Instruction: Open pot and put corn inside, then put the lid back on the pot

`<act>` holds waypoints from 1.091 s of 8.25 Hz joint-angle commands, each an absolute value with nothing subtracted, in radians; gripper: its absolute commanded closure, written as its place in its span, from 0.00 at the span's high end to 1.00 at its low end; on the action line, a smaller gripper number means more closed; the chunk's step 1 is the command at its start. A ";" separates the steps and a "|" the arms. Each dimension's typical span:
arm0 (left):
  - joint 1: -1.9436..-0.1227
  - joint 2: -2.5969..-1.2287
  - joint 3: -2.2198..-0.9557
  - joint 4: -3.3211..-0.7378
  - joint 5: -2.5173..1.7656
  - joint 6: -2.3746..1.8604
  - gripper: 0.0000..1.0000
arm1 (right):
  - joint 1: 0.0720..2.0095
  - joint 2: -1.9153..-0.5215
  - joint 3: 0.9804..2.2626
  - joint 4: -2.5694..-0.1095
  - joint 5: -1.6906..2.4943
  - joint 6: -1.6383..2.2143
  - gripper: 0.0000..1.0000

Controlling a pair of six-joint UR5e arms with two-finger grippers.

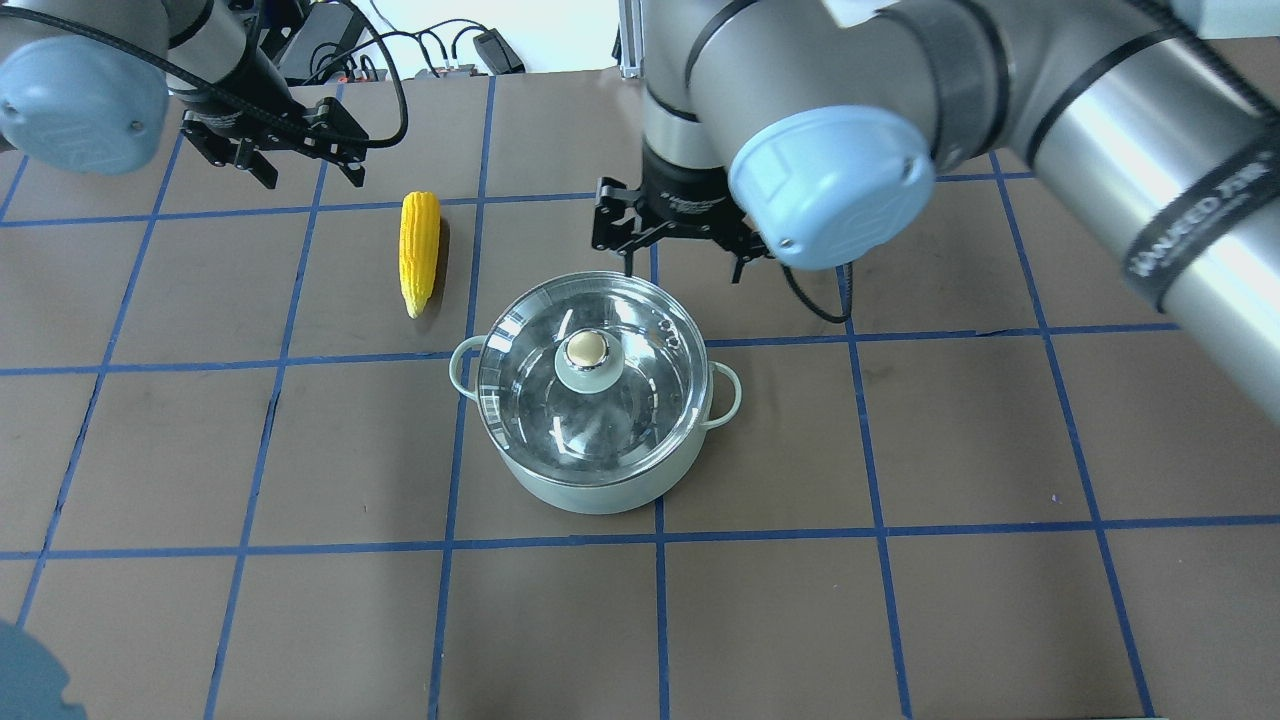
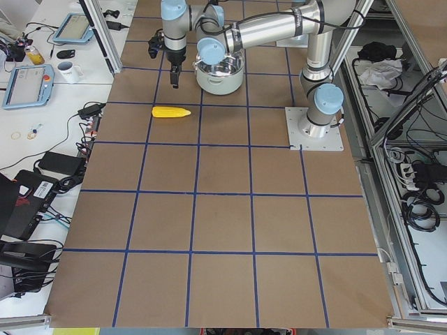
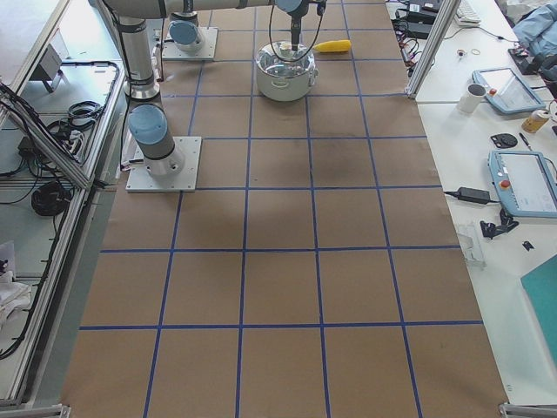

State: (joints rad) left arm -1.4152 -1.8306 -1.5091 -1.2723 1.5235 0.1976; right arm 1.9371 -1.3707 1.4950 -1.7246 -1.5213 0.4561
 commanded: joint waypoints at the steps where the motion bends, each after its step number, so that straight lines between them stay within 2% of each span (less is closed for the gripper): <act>1: -1.411 -1.981 -1.509 -1.099 1.490 0.140 1.00 | 2.074 -1.263 1.500 -1.838 -1.523 0.600 1.00; 4: -1.411 -2.083 -1.511 -0.967 1.464 0.109 1.00 | 2.118 -1.215 1.519 -1.858 -1.523 0.600 0.96; 7: -1.411 -2.166 -1.511 -0.956 1.463 0.046 1.00 | 2.111 -1.210 1.517 -1.868 -1.535 0.589 0.83; 9: -1.411 -2.216 -1.508 -0.956 1.463 0.032 1.00 | 2.094 -1.216 1.517 -1.868 -1.539 0.589 0.79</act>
